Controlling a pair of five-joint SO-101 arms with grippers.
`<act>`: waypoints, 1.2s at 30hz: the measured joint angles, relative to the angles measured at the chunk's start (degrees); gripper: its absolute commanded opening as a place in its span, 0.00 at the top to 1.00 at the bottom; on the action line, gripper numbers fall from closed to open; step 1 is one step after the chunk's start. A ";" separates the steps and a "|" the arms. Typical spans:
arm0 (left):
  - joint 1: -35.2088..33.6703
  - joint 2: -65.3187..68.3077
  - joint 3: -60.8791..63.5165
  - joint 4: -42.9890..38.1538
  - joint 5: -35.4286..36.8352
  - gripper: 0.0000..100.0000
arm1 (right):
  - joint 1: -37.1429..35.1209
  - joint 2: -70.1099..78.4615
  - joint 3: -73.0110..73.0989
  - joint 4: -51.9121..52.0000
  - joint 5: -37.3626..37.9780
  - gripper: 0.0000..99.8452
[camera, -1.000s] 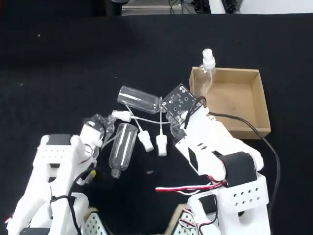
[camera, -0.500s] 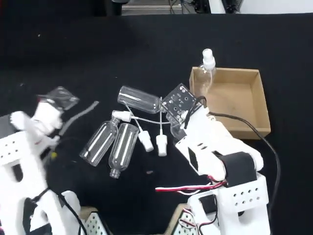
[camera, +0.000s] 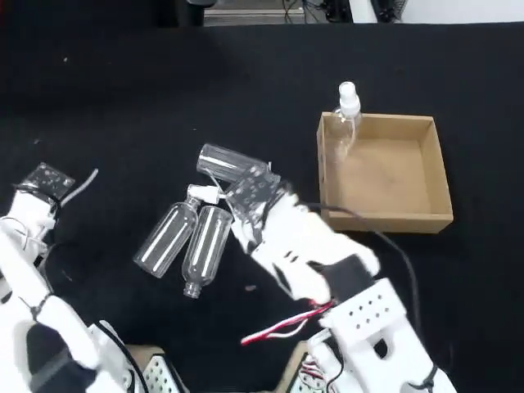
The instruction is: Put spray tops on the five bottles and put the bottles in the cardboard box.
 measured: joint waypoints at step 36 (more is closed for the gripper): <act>0.79 12.75 -9.93 12.40 85.27 0.69 | -0.70 0.00 8.09 -5.71 -3.78 0.99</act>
